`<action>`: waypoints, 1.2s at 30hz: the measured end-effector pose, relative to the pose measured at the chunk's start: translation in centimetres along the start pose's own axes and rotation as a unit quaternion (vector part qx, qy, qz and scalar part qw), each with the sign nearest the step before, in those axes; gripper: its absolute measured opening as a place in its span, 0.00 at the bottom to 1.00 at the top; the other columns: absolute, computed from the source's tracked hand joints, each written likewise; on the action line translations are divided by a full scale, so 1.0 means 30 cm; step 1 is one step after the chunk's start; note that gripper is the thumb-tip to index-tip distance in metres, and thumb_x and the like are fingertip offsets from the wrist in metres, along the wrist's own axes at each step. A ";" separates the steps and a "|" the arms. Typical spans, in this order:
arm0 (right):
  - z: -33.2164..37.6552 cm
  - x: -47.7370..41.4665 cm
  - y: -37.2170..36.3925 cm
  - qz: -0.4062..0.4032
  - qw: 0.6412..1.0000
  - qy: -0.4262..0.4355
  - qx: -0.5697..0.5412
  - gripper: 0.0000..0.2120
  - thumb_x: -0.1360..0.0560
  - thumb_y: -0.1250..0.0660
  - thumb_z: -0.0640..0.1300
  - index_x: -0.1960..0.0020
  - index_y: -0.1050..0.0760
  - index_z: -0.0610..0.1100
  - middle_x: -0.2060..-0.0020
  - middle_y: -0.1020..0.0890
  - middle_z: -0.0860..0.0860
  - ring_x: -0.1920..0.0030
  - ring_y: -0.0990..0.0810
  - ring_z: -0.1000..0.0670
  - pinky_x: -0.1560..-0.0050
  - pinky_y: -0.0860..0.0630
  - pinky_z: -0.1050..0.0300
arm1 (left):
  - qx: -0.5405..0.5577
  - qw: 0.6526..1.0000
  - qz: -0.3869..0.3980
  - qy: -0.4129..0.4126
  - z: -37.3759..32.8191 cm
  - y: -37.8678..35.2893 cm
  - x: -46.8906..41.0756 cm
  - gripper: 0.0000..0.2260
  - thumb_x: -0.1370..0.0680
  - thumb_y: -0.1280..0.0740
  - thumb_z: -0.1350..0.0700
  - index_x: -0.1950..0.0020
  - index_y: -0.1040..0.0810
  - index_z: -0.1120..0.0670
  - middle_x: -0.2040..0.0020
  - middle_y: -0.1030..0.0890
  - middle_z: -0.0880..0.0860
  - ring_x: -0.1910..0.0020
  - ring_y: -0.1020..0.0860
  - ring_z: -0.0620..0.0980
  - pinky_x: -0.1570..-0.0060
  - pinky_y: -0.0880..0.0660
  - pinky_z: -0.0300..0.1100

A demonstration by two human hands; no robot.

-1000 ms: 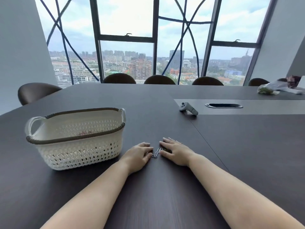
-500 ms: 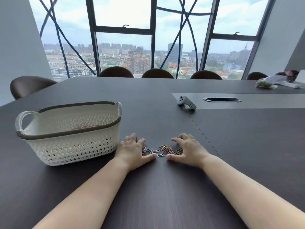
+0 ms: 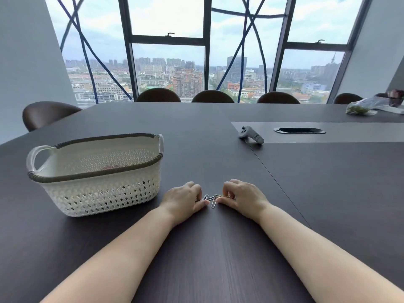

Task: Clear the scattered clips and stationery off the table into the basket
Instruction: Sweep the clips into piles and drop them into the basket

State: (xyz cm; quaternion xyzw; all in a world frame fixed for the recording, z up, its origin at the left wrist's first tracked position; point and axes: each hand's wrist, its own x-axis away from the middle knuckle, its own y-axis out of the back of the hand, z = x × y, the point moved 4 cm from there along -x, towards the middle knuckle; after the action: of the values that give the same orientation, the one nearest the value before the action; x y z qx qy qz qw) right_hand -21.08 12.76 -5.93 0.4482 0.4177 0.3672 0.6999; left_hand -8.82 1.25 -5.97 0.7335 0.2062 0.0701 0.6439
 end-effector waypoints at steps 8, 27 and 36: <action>0.020 0.007 -0.002 0.000 0.998 -0.003 0.061 0.16 0.23 0.44 0.58 0.63 0.36 0.49 0.52 0.22 0.48 0.50 0.23 0.45 0.57 0.36 0.58 | -0.034 0.999 -0.030 -0.009 -0.001 0.005 0.013 0.17 0.23 0.44 0.39 0.62 0.29 0.50 0.51 0.23 0.50 0.49 0.23 0.52 0.54 0.32 0.42; 0.141 -0.030 0.164 -0.264 0.963 0.022 0.040 0.20 0.26 0.33 0.51 0.69 0.41 0.48 0.78 0.34 0.51 0.77 0.38 0.46 0.75 0.42 0.60 | -0.075 0.934 -0.349 -0.014 0.033 0.263 0.080 0.20 0.29 0.39 0.41 0.75 0.32 0.52 0.81 0.27 0.50 0.83 0.28 0.48 0.76 0.43 0.32; 0.466 -0.214 0.294 -0.294 0.947 0.072 -0.105 0.18 0.25 0.35 0.50 0.69 0.30 0.41 0.77 0.33 0.52 0.73 0.34 0.45 0.68 0.36 0.55 | -0.117 0.932 -0.335 0.068 0.271 0.614 0.168 0.21 0.23 0.43 0.39 0.62 0.24 0.54 0.69 0.23 0.51 0.69 0.24 0.52 0.68 0.34 0.40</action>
State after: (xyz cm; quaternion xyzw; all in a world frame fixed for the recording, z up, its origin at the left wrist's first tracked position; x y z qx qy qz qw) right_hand -11.97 5.48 7.43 0.2023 0.5393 0.2182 0.7878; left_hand 2.66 -5.80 9.83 0.5348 0.4736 -0.0769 0.6956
